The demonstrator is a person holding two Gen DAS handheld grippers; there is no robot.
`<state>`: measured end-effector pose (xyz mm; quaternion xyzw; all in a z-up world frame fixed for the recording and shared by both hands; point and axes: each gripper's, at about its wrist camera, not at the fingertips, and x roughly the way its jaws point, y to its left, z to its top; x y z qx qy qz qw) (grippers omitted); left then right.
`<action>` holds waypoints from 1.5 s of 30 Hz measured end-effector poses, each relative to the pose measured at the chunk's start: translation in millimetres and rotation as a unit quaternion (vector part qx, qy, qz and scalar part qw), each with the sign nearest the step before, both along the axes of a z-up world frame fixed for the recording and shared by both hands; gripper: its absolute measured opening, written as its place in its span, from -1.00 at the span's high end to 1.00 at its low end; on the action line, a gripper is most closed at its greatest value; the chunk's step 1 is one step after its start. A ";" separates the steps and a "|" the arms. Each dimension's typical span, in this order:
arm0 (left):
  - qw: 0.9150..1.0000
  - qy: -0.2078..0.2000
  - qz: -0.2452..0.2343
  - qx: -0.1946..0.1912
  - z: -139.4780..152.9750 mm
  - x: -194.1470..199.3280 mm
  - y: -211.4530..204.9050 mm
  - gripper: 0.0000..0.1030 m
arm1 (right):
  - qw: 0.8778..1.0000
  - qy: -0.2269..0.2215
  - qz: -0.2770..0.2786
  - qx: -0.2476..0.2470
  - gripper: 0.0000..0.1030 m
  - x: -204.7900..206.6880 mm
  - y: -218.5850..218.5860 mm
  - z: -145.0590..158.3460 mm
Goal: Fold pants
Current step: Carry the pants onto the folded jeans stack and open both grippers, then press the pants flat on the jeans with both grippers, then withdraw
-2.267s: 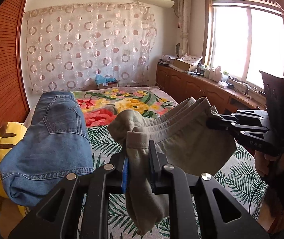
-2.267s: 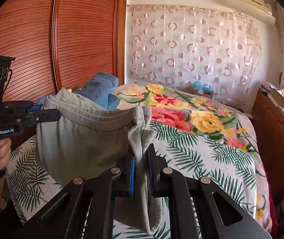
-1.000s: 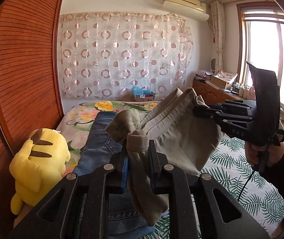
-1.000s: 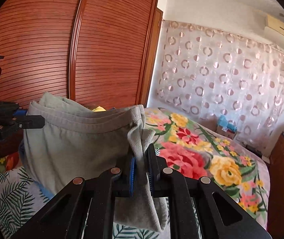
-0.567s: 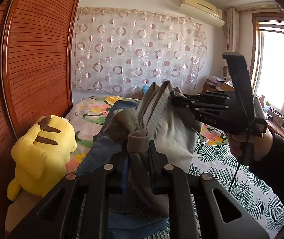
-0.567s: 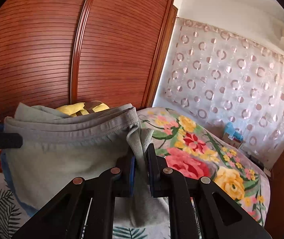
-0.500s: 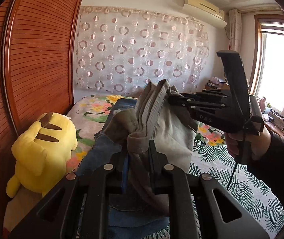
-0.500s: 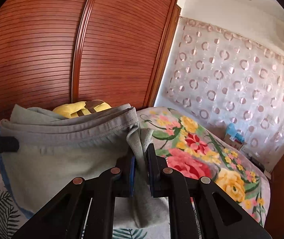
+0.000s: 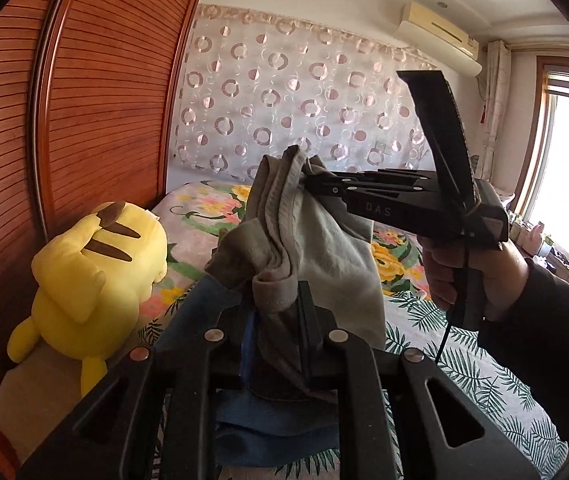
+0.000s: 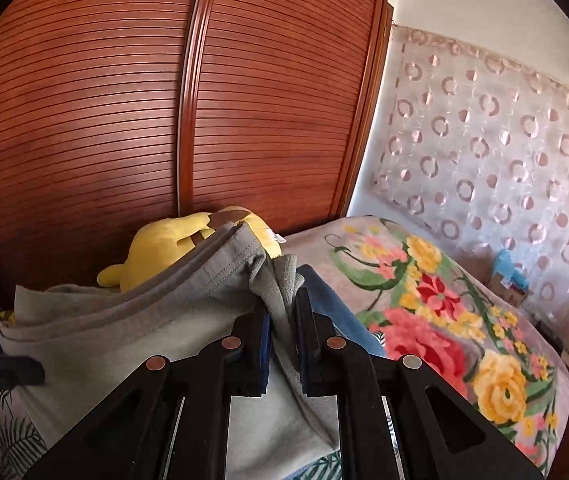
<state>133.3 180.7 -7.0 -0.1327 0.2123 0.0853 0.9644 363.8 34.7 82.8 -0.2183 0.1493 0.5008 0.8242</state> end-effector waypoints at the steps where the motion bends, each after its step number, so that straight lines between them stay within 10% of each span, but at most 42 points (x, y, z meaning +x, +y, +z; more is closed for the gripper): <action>1: 1.000 0.003 0.002 -0.001 -1.3 0.9 0.7 0.65 | 1.000 0.000 0.000 -0.001 0.79 -1.5 1.7 -2.6; 11: 1.000 0.002 0.012 0.018 3.7 0.7 -0.2 0.65 | 1.000 0.000 0.004 -0.013 0.79 -1.9 5.4 -3.5; 18: 0.999 0.021 0.021 0.018 -5.6 3.1 5.7 0.65 | 1.000 0.008 -0.009 -0.009 0.23 0.3 5.9 -3.5; 31: 0.998 0.054 0.034 -0.001 -27.3 5.5 15.5 0.64 | 0.998 0.055 -0.009 -0.041 0.23 19.1 19.3 -26.3; 40: 0.997 0.052 0.047 0.028 -19.0 -2.7 17.3 -0.01 | 0.997 0.066 -0.011 -0.027 0.23 18.1 17.8 -27.1; 42: 0.997 0.051 0.051 0.030 -18.3 -4.3 20.1 -0.55 | 0.997 0.066 -0.012 -0.024 0.23 15.8 17.0 -27.3; 45: 0.997 0.047 0.057 0.034 -16.8 -7.5 23.4 -0.71 | 0.997 0.069 -0.006 -0.019 0.23 11.4 11.3 -27.7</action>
